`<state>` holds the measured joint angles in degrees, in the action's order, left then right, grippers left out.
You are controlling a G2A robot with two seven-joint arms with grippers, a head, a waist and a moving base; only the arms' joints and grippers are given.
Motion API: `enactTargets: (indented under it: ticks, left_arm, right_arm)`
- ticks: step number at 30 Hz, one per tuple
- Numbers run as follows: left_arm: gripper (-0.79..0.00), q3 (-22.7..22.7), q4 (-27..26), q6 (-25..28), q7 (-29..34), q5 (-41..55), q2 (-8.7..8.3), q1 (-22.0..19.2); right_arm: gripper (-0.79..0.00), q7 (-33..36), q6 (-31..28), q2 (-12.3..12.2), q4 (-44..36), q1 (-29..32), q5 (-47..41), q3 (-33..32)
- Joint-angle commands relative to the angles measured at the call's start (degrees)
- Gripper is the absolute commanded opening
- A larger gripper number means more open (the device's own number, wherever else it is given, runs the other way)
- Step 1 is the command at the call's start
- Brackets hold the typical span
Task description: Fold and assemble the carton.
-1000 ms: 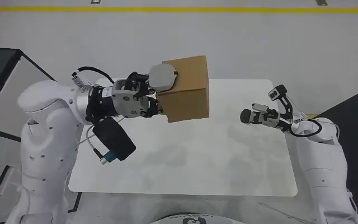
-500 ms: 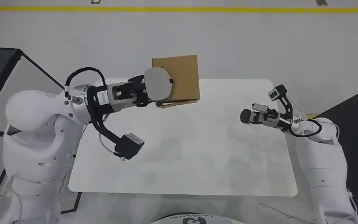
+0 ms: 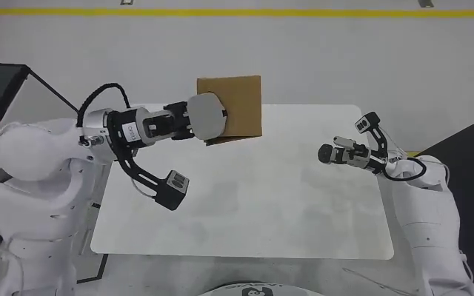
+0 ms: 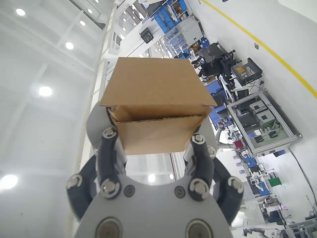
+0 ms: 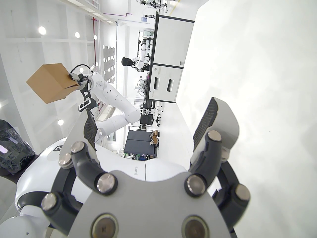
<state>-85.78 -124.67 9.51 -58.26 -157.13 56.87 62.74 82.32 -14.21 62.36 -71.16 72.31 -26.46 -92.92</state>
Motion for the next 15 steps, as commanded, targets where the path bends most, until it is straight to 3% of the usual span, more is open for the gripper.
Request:
enactTargets:
  ticks: [1,10,15]
  left_arm:
    - [-0.785,-0.2,-0.6,-1.4,0.8,-1.6,-0.06,0.1]
    - [-0.785,-0.6,-1.8,-21.8,1.3,-18.4,-0.85,0.2]
    - [-0.785,-2.5,-1.0,-31.6,-1.2,-18.9,-1.87,-0.9]
  right_arm:
    - [0.000,0.0,0.0,0.0,0.0,0.0,0.0,0.0]
    - [0.000,0.0,0.0,0.0,0.0,0.0,0.0,0.0]
    - [0.000,0.0,0.0,0.0,0.0,0.0,0.0,0.0]
